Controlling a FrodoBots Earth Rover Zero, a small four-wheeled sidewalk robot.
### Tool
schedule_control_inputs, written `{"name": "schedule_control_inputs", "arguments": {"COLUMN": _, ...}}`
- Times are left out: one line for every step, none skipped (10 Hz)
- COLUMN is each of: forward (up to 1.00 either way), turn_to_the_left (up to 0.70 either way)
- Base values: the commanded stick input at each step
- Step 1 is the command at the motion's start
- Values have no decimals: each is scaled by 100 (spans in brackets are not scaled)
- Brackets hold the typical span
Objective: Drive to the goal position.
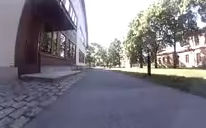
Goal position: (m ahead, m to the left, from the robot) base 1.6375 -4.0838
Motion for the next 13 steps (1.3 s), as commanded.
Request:
{"name": "schedule_control_inputs", "arguments": {"forward": 45, "turn_to_the_left": 0}}
{"name": "schedule_control_inputs", "arguments": {"forward": 45, "turn_to_the_left": 0}}
{"name": "schedule_control_inputs", "arguments": {"forward": 45, "turn_to_the_left": 0}}
{"name": "schedule_control_inputs", "arguments": {"forward": 45, "turn_to_the_left": 0}}
{"name": "schedule_control_inputs", "arguments": {"forward": 45, "turn_to_the_left": 0}}
{"name": "schedule_control_inputs", "arguments": {"forward": 45, "turn_to_the_left": 0}}
{"name": "schedule_control_inputs", "arguments": {"forward": 45, "turn_to_the_left": 0}}
{"name": "schedule_control_inputs", "arguments": {"forward": 45, "turn_to_the_left": 0}}
{"name": "schedule_control_inputs", "arguments": {"forward": 45, "turn_to_the_left": 0}}
{"name": "schedule_control_inputs", "arguments": {"forward": 45, "turn_to_the_left": 0}}
{"name": "schedule_control_inputs", "arguments": {"forward": 45, "turn_to_the_left": 0}}
{"name": "schedule_control_inputs", "arguments": {"forward": 45, "turn_to_the_left": 0}}
{"name": "schedule_control_inputs", "arguments": {"forward": 45, "turn_to_the_left": 0}}
